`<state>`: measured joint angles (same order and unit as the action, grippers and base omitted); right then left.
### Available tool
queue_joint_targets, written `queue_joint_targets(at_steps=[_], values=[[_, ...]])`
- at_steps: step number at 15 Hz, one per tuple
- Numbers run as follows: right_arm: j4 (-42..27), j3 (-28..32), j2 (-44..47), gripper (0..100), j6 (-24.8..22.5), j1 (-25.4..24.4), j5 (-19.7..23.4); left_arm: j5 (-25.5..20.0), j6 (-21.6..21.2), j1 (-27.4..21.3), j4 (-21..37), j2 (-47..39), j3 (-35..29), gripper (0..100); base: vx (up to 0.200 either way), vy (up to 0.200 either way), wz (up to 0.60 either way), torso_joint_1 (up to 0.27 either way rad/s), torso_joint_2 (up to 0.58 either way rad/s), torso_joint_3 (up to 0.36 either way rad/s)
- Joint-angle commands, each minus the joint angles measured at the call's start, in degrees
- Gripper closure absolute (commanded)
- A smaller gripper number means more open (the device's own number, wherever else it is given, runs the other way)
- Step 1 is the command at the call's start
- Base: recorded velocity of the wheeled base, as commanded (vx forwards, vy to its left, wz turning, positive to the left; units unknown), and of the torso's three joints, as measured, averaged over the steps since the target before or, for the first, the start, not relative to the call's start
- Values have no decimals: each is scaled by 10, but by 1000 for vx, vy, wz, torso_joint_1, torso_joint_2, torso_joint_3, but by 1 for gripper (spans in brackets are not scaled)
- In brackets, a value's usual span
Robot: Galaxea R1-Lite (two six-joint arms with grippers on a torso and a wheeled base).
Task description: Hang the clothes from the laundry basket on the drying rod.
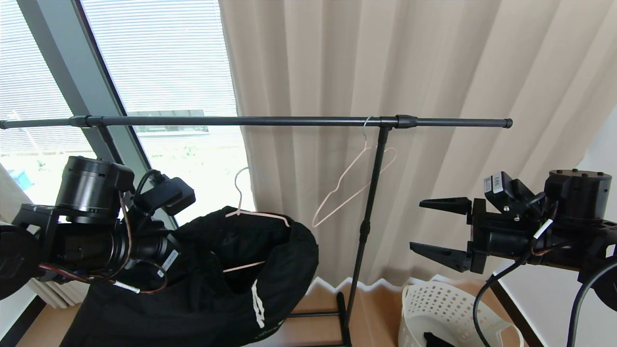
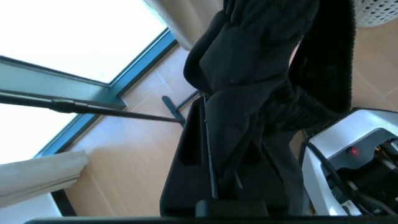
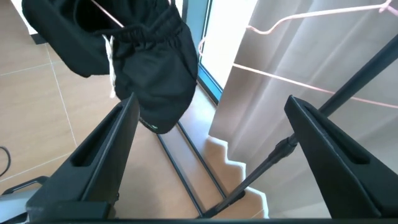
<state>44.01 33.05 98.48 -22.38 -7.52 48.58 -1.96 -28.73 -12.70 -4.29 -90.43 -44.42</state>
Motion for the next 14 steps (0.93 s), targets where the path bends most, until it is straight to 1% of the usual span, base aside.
queue_joint_targets(at_steps=[1,2,3,4,5,6,7,8,9,11,14], values=[[0,0,0,0,0,0,0,21,2,-5,0,-32,-1,100,0,0,0,0,0,0],[0,0,0,0,0,0,0,28,3,-6,-7,-40,-2,100,0,0,0,0,0,0],[0,0,2,0,0,0,0,30,7,-7,-25,-54,-1,100,0,0,0,0,0,0],[0,-1,3,0,0,0,0,43,18,-8,-50,-71,-1,100,0,0,0,0,0,0],[0,0,3,0,0,0,0,70,39,-16,-86,-91,-6,100,0,0,0,0,0,0],[0,1,3,0,0,0,0,95,73,-24,-119,-111,-14,100,0,0,0,0,0,0],[0,1,4,0,0,0,0,110,98,-31,-136,-129,-26,100,0,0,0,0,0,0],[0,0,5,0,0,0,0,115,113,-33,-140,-140,-41,100,0,0,0,0,0,0],[0,0,5,0,0,0,0,115,113,-33,-140,-140,-41,100,0,0,0,0,0,0],[-1,3,6,0,0,0,0,114,159,-41,-144,-146,-88,100,0,0,0,0,0,0],[0,3,6,0,0,0,0,113,194,-50,-144,-151,-131,100,0,0,0,0,0,0]])
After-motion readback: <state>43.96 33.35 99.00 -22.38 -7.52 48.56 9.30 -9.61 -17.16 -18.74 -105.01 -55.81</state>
